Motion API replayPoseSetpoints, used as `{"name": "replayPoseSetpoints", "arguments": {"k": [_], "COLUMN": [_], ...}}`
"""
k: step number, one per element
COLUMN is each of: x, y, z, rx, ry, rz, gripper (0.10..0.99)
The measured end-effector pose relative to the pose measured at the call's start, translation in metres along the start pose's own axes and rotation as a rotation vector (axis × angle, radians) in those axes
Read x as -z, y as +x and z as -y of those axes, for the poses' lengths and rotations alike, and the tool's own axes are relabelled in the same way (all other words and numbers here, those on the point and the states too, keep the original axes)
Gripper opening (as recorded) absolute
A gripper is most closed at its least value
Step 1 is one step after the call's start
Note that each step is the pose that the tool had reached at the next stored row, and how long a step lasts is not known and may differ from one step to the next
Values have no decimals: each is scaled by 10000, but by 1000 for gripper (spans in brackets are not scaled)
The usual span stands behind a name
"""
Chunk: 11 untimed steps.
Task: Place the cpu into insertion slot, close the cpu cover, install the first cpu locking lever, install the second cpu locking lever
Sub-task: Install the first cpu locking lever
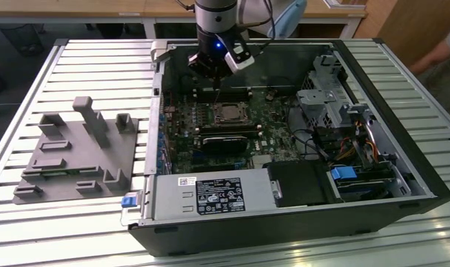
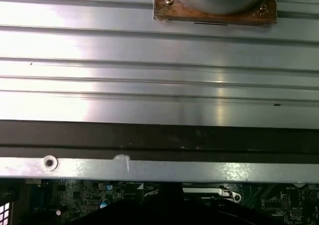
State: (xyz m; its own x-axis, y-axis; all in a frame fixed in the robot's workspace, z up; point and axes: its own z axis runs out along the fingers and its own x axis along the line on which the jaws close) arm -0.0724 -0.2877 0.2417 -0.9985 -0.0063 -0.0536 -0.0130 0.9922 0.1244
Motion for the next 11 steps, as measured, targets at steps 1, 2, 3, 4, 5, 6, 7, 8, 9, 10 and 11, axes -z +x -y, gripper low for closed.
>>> {"name": "replayPoseSetpoints", "arguments": {"k": [1,2,3,4,5,6,7,8,9,10,11], "x": [5,13,24,37,53,69,82,86,87,88,88], "y": [8,15,20,23,26,28,32,41,56,70,81], "z": [-1,-2,-3,-5,-7,-9,-10,-11,-11,-11,-12], "rx": [0,0,0,-1,-1,-1,-1,-1,-1,-2,-2], "ry": [-2,-6,-8,-10,-13,-18,-20,-26,-28,-29,-30], "rz": [0,1,1,1,2,2,2,3,3,2,3], "gripper": [125,125,125,125,125,125,125,125,125,125,125]}}
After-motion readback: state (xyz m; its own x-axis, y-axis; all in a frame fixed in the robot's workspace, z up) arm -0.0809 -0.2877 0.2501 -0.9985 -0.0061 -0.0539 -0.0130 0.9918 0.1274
